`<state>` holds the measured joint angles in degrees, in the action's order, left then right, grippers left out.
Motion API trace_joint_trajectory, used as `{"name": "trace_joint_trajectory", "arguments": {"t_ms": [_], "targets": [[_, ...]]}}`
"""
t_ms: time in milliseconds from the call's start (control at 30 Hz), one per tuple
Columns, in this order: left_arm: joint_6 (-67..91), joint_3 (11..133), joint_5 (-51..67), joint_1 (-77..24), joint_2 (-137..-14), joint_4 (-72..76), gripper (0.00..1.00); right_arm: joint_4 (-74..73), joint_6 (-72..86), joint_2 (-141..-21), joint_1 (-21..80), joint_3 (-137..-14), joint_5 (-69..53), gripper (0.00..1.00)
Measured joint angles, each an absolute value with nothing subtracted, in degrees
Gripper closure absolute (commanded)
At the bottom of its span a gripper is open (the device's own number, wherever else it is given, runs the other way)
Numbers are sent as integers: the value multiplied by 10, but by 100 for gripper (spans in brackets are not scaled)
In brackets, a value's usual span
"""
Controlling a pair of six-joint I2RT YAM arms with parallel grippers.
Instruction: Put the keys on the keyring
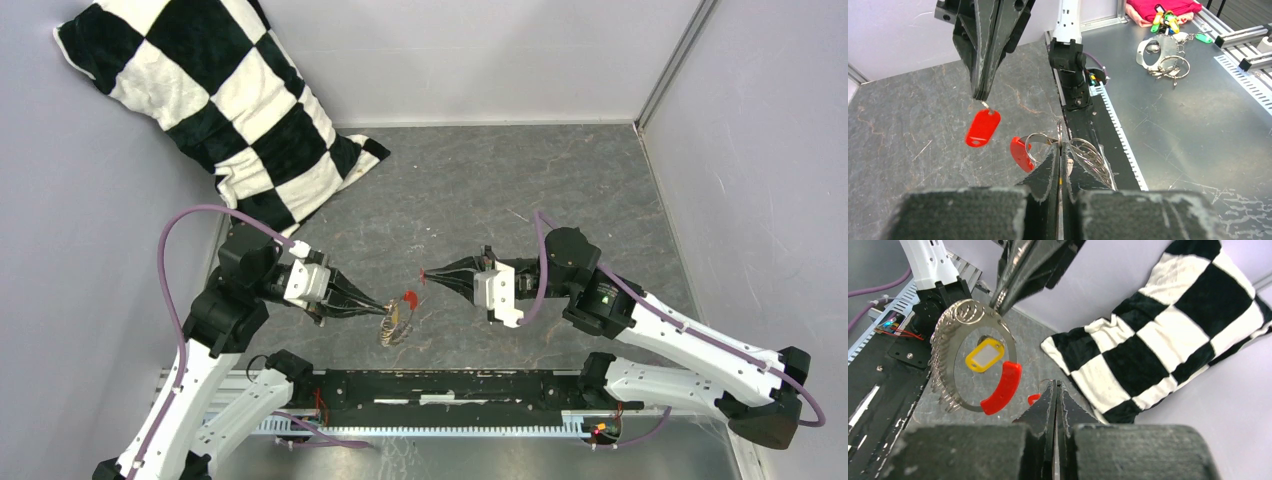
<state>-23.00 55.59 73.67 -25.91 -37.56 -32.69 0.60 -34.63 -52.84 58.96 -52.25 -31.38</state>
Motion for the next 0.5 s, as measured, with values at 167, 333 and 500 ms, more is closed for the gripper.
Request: {"name": "trace_joint_trajectory", "arguments": {"t_ms": [167,333,500], "targets": [[-240,566,744,-259,-379,-327,98,-4,-388,-530,605,-548,-334,99],[-280,584,761,-259,-376,-325,98,-23,-423,-538,618,-574,-366,100],[-298,599,770,-259,-376,-325,98,-27,-446,-537,622,-581,-391,100]]}}
